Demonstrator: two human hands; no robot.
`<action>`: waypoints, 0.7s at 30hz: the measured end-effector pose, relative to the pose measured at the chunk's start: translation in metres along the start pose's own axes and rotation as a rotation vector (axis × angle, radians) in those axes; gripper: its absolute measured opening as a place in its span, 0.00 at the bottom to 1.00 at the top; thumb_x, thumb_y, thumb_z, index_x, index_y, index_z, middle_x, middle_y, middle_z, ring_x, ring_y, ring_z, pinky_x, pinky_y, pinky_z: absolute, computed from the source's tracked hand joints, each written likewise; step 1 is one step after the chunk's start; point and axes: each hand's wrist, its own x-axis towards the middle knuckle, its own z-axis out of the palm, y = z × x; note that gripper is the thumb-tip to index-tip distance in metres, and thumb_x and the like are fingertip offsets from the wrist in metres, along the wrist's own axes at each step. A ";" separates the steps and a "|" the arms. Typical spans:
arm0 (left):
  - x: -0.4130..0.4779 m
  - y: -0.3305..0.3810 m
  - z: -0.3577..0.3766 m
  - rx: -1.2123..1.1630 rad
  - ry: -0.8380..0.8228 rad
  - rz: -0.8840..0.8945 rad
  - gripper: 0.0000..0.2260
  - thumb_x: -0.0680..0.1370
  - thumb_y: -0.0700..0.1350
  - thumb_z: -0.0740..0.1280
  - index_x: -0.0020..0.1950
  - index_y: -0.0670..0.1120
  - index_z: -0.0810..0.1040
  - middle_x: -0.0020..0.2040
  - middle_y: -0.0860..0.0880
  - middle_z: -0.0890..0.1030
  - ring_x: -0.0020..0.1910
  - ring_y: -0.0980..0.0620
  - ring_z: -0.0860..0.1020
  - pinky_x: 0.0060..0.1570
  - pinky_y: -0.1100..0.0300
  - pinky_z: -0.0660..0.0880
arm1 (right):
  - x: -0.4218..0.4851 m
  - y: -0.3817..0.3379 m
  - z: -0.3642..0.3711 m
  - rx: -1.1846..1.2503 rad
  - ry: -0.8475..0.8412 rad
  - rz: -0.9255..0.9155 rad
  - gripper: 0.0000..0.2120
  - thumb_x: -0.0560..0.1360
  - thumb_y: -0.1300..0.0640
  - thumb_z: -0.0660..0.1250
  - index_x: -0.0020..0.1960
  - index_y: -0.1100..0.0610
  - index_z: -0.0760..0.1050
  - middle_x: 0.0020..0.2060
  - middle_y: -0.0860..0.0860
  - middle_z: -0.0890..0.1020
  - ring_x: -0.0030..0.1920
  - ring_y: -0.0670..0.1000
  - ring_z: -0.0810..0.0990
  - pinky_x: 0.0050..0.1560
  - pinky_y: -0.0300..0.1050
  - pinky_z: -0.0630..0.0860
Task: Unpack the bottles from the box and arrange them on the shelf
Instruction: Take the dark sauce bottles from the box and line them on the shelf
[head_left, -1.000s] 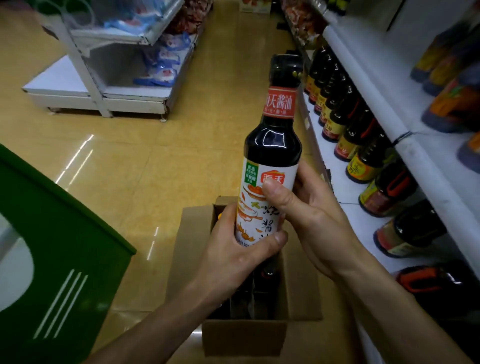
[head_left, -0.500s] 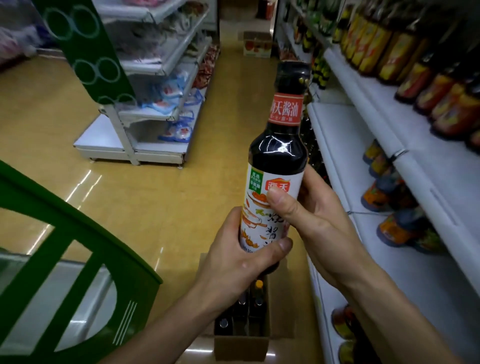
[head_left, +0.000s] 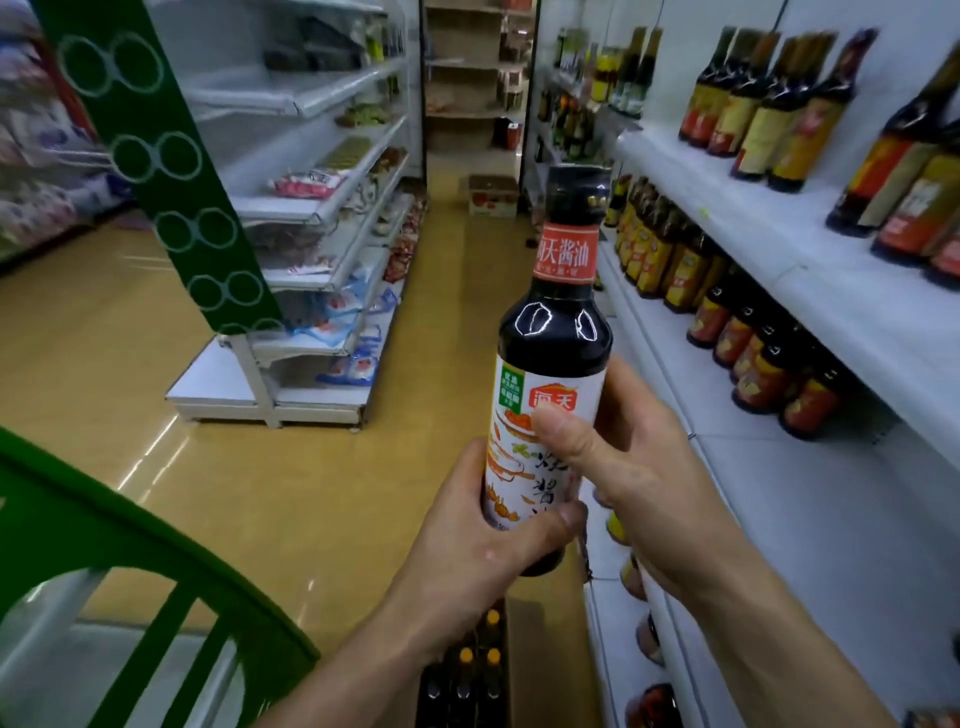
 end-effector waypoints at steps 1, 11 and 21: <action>0.000 0.007 0.007 0.005 -0.003 0.003 0.22 0.71 0.45 0.77 0.62 0.49 0.76 0.51 0.46 0.85 0.51 0.44 0.85 0.48 0.55 0.84 | -0.002 -0.008 -0.005 -0.005 0.003 -0.005 0.21 0.72 0.48 0.73 0.64 0.48 0.76 0.54 0.46 0.86 0.56 0.45 0.85 0.49 0.37 0.81; -0.004 0.051 0.078 0.002 -0.083 0.061 0.17 0.75 0.38 0.75 0.62 0.45 0.75 0.50 0.41 0.84 0.43 0.50 0.84 0.40 0.66 0.81 | -0.033 -0.061 -0.065 -0.034 0.096 -0.075 0.21 0.70 0.48 0.73 0.62 0.49 0.77 0.52 0.46 0.87 0.54 0.45 0.86 0.51 0.39 0.82; 0.001 0.062 0.141 -0.047 -0.241 0.110 0.19 0.75 0.40 0.77 0.63 0.44 0.75 0.51 0.39 0.84 0.43 0.47 0.83 0.41 0.61 0.81 | -0.071 -0.087 -0.119 -0.117 0.240 -0.090 0.20 0.71 0.45 0.74 0.61 0.49 0.77 0.52 0.47 0.87 0.54 0.46 0.86 0.51 0.43 0.83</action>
